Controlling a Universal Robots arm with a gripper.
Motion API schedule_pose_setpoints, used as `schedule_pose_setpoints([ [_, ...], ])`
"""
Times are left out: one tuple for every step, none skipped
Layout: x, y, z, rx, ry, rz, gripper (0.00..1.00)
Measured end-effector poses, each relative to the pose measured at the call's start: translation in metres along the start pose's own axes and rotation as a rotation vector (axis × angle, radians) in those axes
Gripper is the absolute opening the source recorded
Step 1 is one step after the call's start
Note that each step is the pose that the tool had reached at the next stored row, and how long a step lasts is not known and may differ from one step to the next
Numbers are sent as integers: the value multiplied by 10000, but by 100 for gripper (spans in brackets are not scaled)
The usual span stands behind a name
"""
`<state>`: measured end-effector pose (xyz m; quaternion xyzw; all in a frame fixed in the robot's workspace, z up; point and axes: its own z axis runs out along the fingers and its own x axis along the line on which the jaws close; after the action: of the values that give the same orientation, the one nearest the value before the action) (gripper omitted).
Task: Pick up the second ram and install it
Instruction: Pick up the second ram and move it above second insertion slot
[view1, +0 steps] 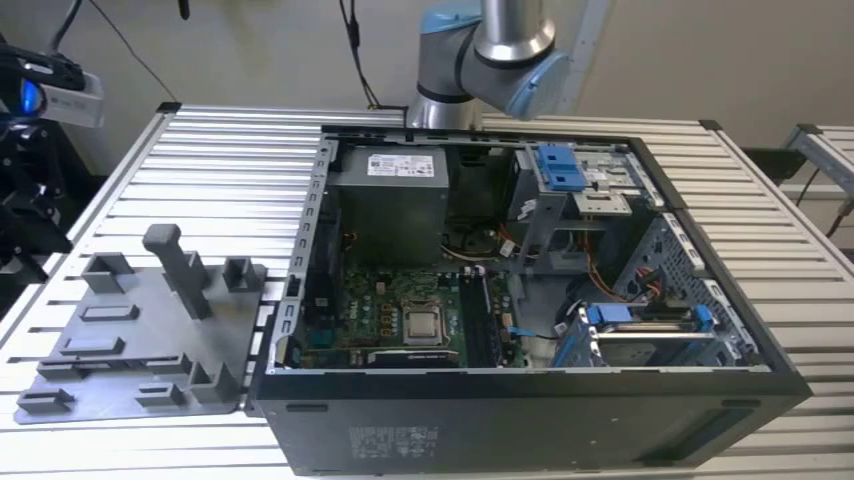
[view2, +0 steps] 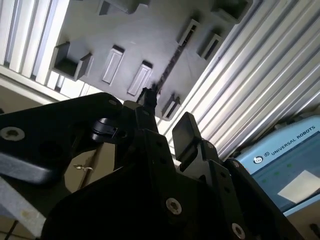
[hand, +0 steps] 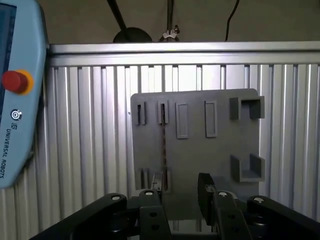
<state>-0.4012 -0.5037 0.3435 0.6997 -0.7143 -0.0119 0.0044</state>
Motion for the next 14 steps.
schedule_pose_setpoints([
  [0,-1,18,1,0,-3,42],
  [0,-1,36,1,2,-4,42],
  [1,-1,54,1,6,-4,42],
  [1,-2,73,1,8,-5,42],
  [1,-2,91,2,8,-5,42],
  [1,-2,110,1,10,-4,42],
  [2,-3,128,1,14,-4,42],
  [2,-3,146,1,19,-2,42],
  [2,-3,164,0,24,-1,42],
  [2,-4,183,1,25,-1,42],
  [2,-4,201,2,26,-1,42],
  [3,-5,219,2,29,0,42],
  [3,-4,238,3,38,2,42],
  [3,-4,256,2,47,3,42],
])
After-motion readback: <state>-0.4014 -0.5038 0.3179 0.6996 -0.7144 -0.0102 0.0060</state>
